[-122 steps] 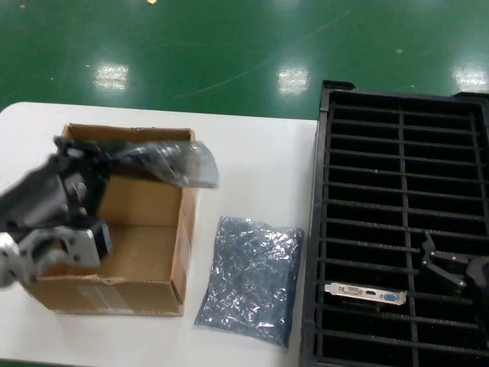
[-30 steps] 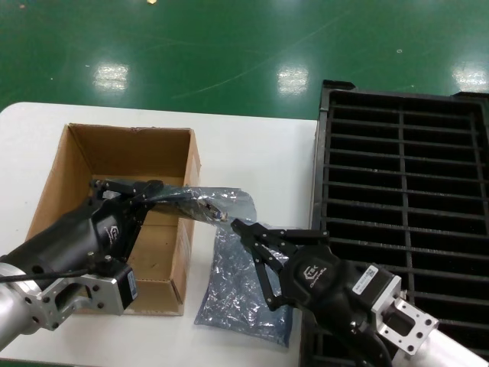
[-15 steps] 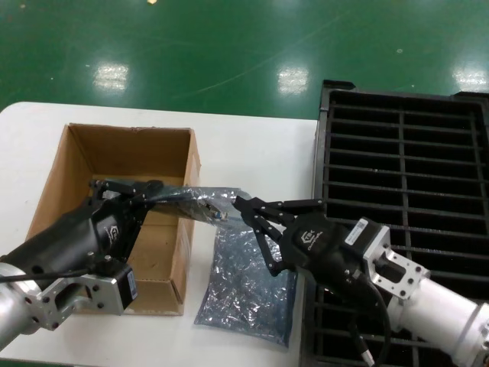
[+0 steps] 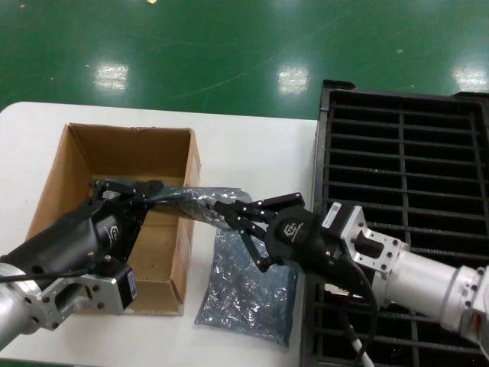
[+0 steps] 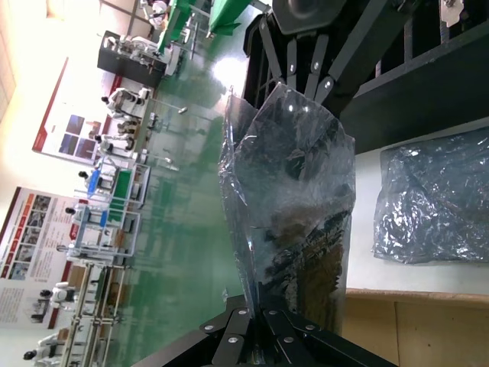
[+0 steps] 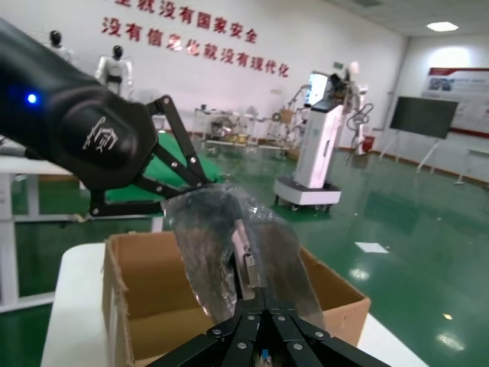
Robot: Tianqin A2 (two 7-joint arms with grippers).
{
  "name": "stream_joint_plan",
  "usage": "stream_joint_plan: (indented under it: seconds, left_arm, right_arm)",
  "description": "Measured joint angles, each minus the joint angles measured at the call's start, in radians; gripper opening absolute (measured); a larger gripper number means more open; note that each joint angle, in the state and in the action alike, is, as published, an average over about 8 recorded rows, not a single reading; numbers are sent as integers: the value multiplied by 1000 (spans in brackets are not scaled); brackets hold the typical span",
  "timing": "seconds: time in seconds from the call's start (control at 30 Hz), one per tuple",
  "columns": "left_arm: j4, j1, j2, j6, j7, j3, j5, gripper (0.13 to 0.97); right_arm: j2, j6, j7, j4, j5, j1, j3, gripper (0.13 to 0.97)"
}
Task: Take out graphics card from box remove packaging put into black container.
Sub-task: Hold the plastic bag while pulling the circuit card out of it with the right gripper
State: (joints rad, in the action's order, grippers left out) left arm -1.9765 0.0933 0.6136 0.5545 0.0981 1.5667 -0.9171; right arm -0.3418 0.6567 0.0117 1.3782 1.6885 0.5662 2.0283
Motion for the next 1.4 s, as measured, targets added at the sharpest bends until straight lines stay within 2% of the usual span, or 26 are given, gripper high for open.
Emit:
stream_joint_plan:
  seconds: [0.3, 0.67, 1.23, 1.4]
  left_arm:
    - [0, 0, 0, 0, 0, 0, 0, 140]
    - [0, 0, 0, 0, 0, 0, 0, 140]
    - [0, 0, 0, 0, 0, 0, 0, 140]
    - [0, 0, 0, 0, 0, 0, 0, 140]
  right_arm:
    - [22, 48, 13, -86, -43, 82, 35, 137]
    - [49, 69, -35, -132, -44, 105, 28, 159]
    - [96, 67, -8, -163, -35, 118, 19, 325]
    - [107, 67, 3, -173, -34, 121, 19, 295]
